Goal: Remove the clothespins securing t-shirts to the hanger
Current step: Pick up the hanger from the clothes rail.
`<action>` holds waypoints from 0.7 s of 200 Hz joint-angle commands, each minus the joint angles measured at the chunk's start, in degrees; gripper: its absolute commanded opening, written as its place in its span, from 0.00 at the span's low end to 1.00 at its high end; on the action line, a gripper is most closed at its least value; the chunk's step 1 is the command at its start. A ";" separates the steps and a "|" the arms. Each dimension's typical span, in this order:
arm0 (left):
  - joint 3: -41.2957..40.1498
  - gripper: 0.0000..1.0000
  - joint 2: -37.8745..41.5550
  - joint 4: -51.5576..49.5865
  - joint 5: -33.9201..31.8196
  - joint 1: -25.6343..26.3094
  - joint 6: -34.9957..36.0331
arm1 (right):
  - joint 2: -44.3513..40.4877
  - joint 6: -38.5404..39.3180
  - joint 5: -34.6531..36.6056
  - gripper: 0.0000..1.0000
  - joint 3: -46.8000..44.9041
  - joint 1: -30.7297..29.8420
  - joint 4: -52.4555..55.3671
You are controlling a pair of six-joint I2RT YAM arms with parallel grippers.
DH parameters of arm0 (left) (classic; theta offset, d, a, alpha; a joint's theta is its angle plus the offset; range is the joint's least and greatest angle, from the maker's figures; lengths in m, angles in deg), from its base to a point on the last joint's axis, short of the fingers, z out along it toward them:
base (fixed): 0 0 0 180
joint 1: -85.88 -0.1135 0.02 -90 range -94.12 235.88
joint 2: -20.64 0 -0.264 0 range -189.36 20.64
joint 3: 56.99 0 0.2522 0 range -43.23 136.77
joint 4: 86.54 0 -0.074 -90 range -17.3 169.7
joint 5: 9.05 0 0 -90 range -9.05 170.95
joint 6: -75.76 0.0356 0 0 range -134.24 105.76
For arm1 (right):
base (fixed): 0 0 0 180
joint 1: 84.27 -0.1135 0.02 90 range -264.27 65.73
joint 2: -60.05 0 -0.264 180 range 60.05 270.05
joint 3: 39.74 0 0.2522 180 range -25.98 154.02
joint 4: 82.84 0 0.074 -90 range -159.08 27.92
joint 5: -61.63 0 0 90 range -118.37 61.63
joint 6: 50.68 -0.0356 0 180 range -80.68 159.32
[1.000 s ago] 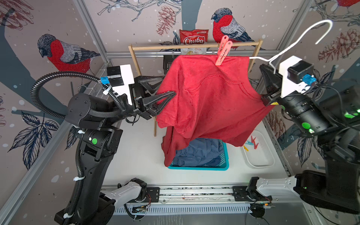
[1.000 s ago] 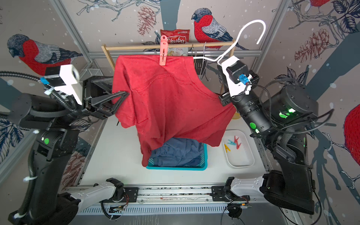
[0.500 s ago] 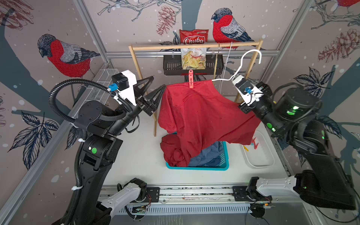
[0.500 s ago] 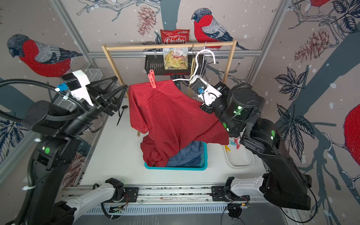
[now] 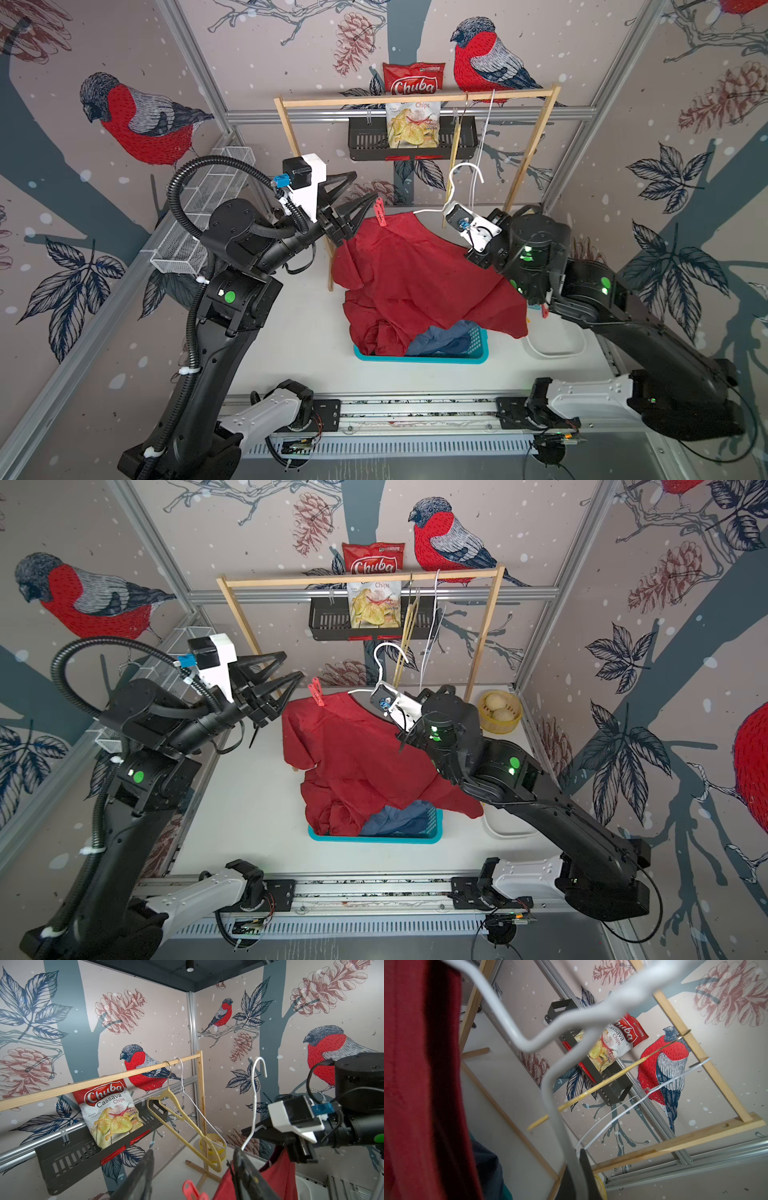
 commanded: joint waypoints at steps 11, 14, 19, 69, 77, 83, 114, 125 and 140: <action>0.04 0.58 -1.04 4.11 2.30 0.53 -2.31 | -0.84 -5.71 0.92 0.00 -3.88 -1.15 -6.91; -0.22 0.58 -1.20 4.14 2.04 0.96 -2.33 | -0.87 -5.72 0.82 0.00 -4.37 -1.29 -7.45; -0.65 0.58 -1.59 4.10 1.41 1.91 -2.18 | -0.83 -5.73 0.59 0.00 -4.86 -1.59 -8.08; -5.68 0.59 -3.41 3.20 -11.30 14.05 3.34 | 1.85 -8.46 -2.71 0.00 -5.53 -1.97 -7.78; -7.03 0.59 -3.16 3.62 -11.97 14.45 3.39 | 1.77 -9.30 -3.46 0.00 -5.72 -1.97 -7.72; -8.01 0.59 -2.93 3.88 -12.32 14.85 3.83 | 1.72 -9.93 -4.28 0.00 -5.77 -2.02 -7.62; -9.60 0.59 -2.62 -0.94 -17.06 19.57 15.51 | 1.76 -12.28 -7.64 0.00 -4.56 -2.00 -5.17; -10.23 0.59 -2.54 -2.44 -19.87 21.46 21.22 | 2.03 -12.88 -8.57 0.00 -3.38 -2.00 -3.78; -11.63 0.59 -2.40 -2.38 -24.91 23.73 27.25 | 3.12 -13.50 -10.33 0.00 -1.74 -1.98 -1.77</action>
